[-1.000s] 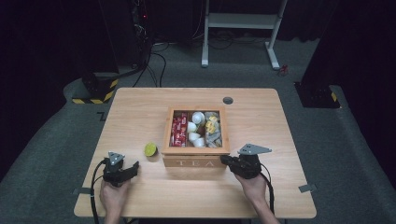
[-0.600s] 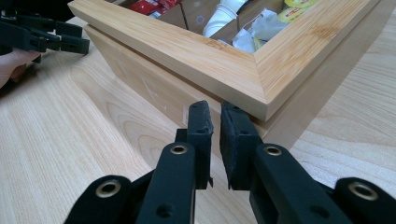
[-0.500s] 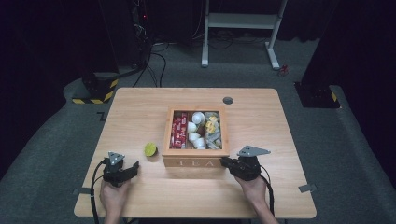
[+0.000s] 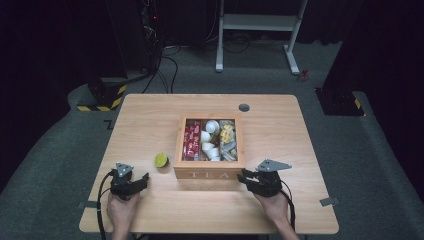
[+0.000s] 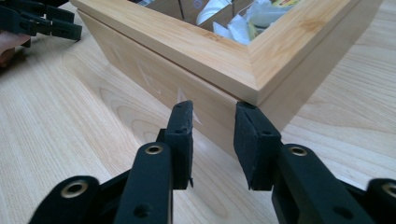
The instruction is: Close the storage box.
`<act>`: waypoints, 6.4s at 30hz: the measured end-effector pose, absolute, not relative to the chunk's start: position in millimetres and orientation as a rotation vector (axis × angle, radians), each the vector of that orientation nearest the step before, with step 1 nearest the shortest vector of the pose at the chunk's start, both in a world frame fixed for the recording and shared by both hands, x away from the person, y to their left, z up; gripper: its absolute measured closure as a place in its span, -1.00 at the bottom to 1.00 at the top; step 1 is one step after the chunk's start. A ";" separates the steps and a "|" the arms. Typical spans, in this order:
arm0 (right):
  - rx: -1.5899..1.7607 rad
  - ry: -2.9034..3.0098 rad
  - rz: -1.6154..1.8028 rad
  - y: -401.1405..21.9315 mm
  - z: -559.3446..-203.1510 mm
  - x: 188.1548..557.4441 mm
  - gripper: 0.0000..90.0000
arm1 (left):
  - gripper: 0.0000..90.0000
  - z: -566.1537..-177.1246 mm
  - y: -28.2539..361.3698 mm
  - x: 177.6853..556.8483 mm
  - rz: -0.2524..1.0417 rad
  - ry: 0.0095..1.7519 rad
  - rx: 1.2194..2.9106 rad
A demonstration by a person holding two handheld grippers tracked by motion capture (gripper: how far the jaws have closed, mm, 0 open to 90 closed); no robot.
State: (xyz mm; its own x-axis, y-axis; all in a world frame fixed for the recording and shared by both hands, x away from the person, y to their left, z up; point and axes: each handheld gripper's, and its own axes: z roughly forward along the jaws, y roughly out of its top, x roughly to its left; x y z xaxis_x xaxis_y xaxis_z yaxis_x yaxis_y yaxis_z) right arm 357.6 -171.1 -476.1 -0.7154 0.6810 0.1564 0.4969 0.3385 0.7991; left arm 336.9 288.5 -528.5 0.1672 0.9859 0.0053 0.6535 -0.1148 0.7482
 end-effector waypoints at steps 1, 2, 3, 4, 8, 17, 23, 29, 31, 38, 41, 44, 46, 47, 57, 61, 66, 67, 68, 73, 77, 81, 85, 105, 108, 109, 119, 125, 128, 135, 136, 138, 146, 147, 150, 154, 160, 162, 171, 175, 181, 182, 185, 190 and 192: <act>1.075 2.391 1.315 -172.2 -475.6 357.2 0.46 | -0.34 -528.5 288.4 336.9 0.704 1.551 1.839; 1.078 2.388 1.314 -173.6 -475.2 357.0 0.45 | -0.34 -528.5 288.5 336.9 0.704 1.551 1.840; 1.086 2.383 1.313 -175.0 -474.8 356.7 0.44 | -0.34 -528.5 288.5 336.9 0.703 1.551 1.840; 1.081 2.375 1.312 -176.7 -474.6 357.0 0.39 | -0.34 -528.5 288.5 336.8 0.703 1.551 1.840; 1.104 2.320 1.341 -184.8 -470.5 357.9 0.31 | -0.34 -528.5 288.4 336.8 0.703 1.552 1.839; 1.107 2.237 1.361 -199.2 -460.5 362.7 0.20 | -0.34 -528.5 288.5 336.8 0.703 1.551 1.840; 1.114 2.199 1.361 -209.5 -454.0 365.0 0.18 | -0.34 -528.6 288.4 336.8 0.704 1.552 1.838; 1.130 2.166 1.358 -219.8 -450.8 366.7 0.18 | -0.34 -528.5 288.5 336.8 0.704 1.551 1.840; 1.133 2.159 1.356 -222.9 -450.1 366.8 0.17 | -0.34 -528.5 288.4 336.8 0.703 1.552 1.839; 1.156 2.136 1.350 -230.3 -450.2 367.6 0.16 | -0.34 -528.6 288.4 336.8 0.704 1.552 1.838; 1.161 2.131 1.345 -232.5 -450.0 367.5 0.16 | -0.34 -528.5 288.4 336.8 0.703 1.552 1.838; 1.170 2.122 1.340 -235.4 -450.0 367.7 0.16 | -0.34 -528.5 288.5 336.8 0.702 1.551 1.838; 1.183 2.117 1.339 -237.8 -450.2 368.2 0.16 | -0.34 -528.5 288.5 336.8 0.702 1.551 1.839; 1.185 2.112 1.337 -238.9 -450.4 368.5 0.16 | -0.34 -528.5 288.5 336.8 0.702 1.551 1.839; 1.230 2.080 1.317 -251.8 -454.0 370.2 0.15 | -0.34 -528.5 288.5 336.8 0.702 1.552 1.839; 1.245 2.070 1.307 -255.8 -456.1 371.1 0.15 | -0.34 -528.5 288.5 336.8 0.702 1.552 1.839; 1.267 2.060 1.299 -259.9 -458.3 372.2 0.14 | -0.34 -528.5 288.5 336.8 0.702 1.551 1.839; 1.266 2.059 1.295 -260.6 -458.5 372.5 0.14 | -0.34 -528.5 288.5 336.8 0.702 1.551 1.839; 1.269 2.057 1.294 -261.4 -458.8 372.7 0.13 | -0.34 -528.5 288.5 336.8 0.703 1.551 1.839; 1.286 2.044 1.285 -265.1 -460.6 373.7 0.13 | -0.34 -528.5 288.5 336.8 0.702 1.552 1.839; 1.300 2.038 1.274 -267.2 -461.7 374.8 0.13 | -0.34 -528.5 288.5 336.8 0.702 1.552 1.839; 1.313 2.032 1.262 -269.3 -463.4 375.8 0.12 | -0.34 -528.5 288.5 336.8 0.702 1.552 1.839; 1.323 2.031 1.247 -270.8 -465.3 377.3 0.12 | -0.34 -528.5 288.5 336.8 0.702 1.552 1.838; 1.379 2.029 1.164 -275.7 -477.5 385.8 0.11 | -0.34 -528.5 288.5 336.8 0.702 1.552 1.839; 1.393 2.029 1.153 -275.7 -479.8 386.6 0.11 | -0.34 -528.5 288.5 336.8 0.702 1.552 1.839; 1.390 2.031 1.148 -276.2 -480.9 387.2 0.11 | -0.34 -528.5 288.5 336.8 0.702 1.551 1.839; 1.417 2.045 1.083 -275.2 -491.1 393.0 0.08 | -0.34 -528.5 288.5 336.8 0.702 1.552 1.839; 1.428 2.056 1.046 -272.9 -496.9 398.0 0.07 | -0.34 -528.5 288.4 336.8 0.702 1.552 1.838; 1.427 2.060 1.032 -272.1 -499.5 400.0 0.06 | -0.34 -528.5 288.5 336.8 0.702 1.551 1.839; 1.433 2.069 1.001 -270.4 -503.9 403.0 0.06 | -0.34 -528.5 288.5 336.8 0.702 1.552 1.839; 1.435 2.070 0.999 -270.4 -504.5 403.4 0.06 | -0.34 -528.5 288.5 336.8 0.702 1.551 1.839; 1.434 2.070 0.987 -270.3 -506.0 404.5 0.05 | -0.34 -528.5 288.5 336.8 0.702 1.551 1.839; 1.445 2.080 0.927 -268.9 -513.3 409.3 0.05 | -0.34 -528.5 288.5 336.8 0.702 1.551 1.839; 1.450 2.080 0.923 -268.6 -513.9 409.6 0.05 | -0.34 -528.5 288.4 336.8 0.702 1.552 1.839; 1.450 2.083 0.905 -267.8 -516.1 411.1 0.05 | -0.34 -528.5 288.5 336.8 0.702 1.551 1.839; 1.448 2.084 0.890 -267.3 -518.2 412.6 0.05 | -0.34 -528.5 288.5 336.8 0.702 1.552 1.839; 1.437 2.079 0.879 -267.1 -520.1 414.7 0.04 | -0.34 -528.5 288.5 336.8 0.702 1.551 1.839; 1.437 2.074 0.878 -266.8 -520.4 414.8 0.05 | -0.34 -528.5 288.5 336.9 0.703 1.551 1.840; 1.434 2.061 0.886 -267.1 -522.1 414.3 -0.02 | -0.34 -528.5 288.4 336.8 0.703 1.552 1.839; 1.437 2.063 0.885 -267.3 -522.2 414.4 -0.09 | -0.34 -528.5 288.4 336.8 0.703 1.551 1.839; 1.447 2.059 0.881 -267.3 -522.3 414.6 -0.13 | -0.34 -528.6 288.4 336.8 0.702 1.550 1.840; 1.447 2.059 0.881 -267.3 -522.3 414.6 -0.13 | -0.34 -528.5 288.5 336.8 0.701 1.549 1.841; 1.449 2.058 0.881 -267.3 -522.3 414.5 -0.14 | -0.35 -528.5 288.5 336.8 0.700 1.550 1.840; 1.449 2.058 0.881 -267.3 -522.3 414.5 -0.14 | -0.34 -528.5 288.5 336.8 0.700 1.549 1.841; 1.450 2.057 0.881 -267.3 -522.3 414.5 -0.14 | -0.35 -528.5 288.5 336.8 0.700 1.549 1.841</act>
State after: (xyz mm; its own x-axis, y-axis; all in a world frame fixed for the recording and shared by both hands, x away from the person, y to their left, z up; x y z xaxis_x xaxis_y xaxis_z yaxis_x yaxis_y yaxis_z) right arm 414.5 -267.3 -522.3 -0.3308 0.9436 -0.0136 0.6416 0.2354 0.7300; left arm 336.8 288.5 -528.5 0.1692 0.9856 0.0032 0.6537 -0.1147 0.7480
